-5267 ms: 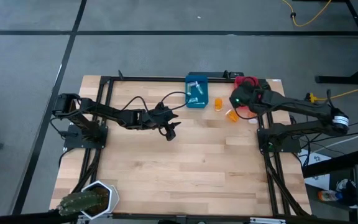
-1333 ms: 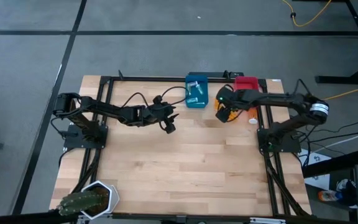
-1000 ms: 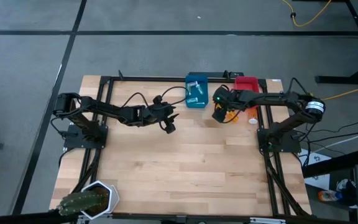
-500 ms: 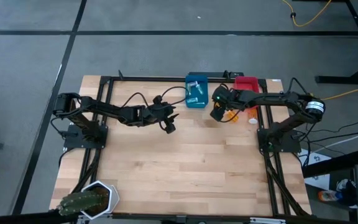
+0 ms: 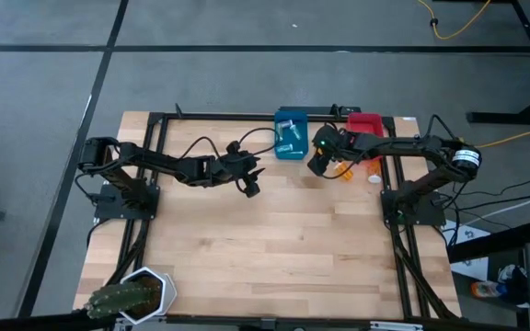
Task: Pick and place medicine bottles into bin by pill shape (circle, oval)
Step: Put the big orange pill bottle into the pink bin
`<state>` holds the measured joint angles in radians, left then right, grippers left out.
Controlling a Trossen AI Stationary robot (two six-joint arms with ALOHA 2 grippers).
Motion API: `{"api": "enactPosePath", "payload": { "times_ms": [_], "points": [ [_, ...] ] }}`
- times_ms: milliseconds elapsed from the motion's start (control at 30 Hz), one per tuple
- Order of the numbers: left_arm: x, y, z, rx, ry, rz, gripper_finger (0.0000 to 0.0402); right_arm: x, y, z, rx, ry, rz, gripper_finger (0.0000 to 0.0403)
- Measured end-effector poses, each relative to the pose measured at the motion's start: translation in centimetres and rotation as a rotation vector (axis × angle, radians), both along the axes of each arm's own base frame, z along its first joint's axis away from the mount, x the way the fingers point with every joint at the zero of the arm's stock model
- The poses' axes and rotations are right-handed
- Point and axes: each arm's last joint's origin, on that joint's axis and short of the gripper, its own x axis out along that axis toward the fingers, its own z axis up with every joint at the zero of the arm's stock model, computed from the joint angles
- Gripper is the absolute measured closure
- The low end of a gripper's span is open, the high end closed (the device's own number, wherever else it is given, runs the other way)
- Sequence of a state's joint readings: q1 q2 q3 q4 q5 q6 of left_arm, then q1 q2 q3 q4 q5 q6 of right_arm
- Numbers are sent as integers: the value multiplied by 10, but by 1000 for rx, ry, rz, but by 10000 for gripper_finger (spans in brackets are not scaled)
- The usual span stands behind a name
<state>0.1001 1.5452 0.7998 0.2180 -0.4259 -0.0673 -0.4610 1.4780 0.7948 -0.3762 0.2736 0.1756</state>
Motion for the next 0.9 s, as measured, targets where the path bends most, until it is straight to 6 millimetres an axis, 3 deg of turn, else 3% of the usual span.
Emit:
{"api": "enactPosePath", "payload": {
  "times_ms": [367,567,900],
  "points": [
    [0,0,0,0,0,0,239,0,-2,-6,-37,38,-61,181],
    [0,0,0,0,0,0,239,3,-5,-15,-53,77,-73,212],
    [0,0,0,0,0,0,239,1,-4,-10,-60,73,-69,220]
  ]
}}
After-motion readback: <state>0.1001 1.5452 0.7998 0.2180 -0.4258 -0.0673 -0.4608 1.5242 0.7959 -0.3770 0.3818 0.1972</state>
